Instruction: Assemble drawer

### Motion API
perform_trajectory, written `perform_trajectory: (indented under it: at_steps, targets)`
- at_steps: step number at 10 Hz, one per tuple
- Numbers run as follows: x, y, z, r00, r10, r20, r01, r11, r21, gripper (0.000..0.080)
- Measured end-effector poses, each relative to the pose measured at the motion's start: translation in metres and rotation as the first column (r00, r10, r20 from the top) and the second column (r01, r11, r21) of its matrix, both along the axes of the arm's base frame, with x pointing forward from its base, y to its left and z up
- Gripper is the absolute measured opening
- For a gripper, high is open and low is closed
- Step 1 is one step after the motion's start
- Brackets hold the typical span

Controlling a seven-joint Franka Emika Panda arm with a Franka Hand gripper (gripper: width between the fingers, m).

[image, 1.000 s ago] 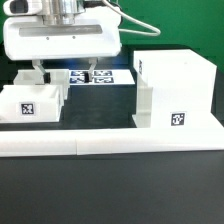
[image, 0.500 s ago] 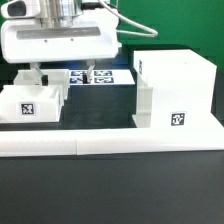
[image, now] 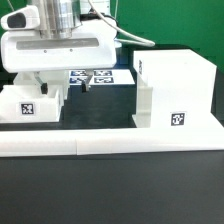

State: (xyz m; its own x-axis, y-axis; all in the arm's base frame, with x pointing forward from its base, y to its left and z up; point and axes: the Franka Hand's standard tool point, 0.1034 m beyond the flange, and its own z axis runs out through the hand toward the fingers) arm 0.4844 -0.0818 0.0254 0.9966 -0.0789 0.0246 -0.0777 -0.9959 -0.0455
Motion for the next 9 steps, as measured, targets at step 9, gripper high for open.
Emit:
perform_trajectory:
  at_steps: [9]
  targets:
    - [-0.005,-0.003,-0.021,0.997,0.077,-0.015,-0.078,0.997,-0.011,0.0649]
